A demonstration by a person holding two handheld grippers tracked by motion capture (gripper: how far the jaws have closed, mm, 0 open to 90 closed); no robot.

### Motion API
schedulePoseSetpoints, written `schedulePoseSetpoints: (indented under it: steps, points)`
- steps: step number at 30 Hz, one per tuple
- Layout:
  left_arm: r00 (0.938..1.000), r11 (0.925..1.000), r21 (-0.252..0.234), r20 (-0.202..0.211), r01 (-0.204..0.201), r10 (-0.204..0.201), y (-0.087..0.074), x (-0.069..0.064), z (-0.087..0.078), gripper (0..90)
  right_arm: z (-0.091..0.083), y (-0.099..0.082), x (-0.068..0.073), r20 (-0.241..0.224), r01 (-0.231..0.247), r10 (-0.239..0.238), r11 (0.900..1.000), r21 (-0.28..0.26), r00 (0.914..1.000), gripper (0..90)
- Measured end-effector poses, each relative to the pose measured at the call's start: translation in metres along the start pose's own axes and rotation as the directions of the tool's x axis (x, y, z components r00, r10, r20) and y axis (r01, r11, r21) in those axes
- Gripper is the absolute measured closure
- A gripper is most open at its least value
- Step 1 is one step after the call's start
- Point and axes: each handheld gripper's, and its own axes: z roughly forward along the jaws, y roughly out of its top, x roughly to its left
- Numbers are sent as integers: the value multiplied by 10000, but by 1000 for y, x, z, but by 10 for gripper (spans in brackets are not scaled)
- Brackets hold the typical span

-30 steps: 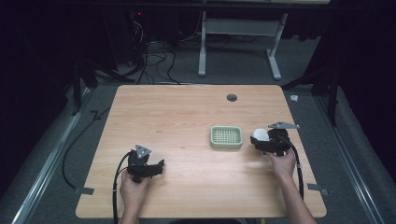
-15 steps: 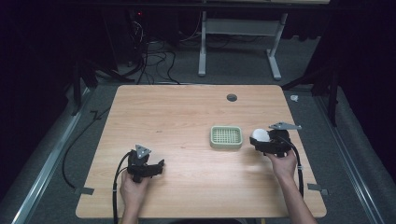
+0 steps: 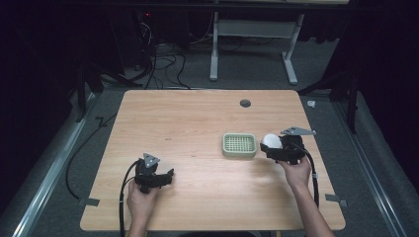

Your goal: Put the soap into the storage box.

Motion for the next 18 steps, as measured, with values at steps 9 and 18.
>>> schedulePoseSetpoints:
  steps: [9, 18]
  points:
    - [10000, 10000, 12, 13, -1, 1, 0, 0, 0, 167, 3, 8, 8, -173, 158, -159, 9999, -53, 9997, 248]
    - [10000, 10000, -8, 21, 10, -10, 0, 0, 0, 168, 8, 17, 19, -384, 373, -376, 9993, -101, 9986, 248]
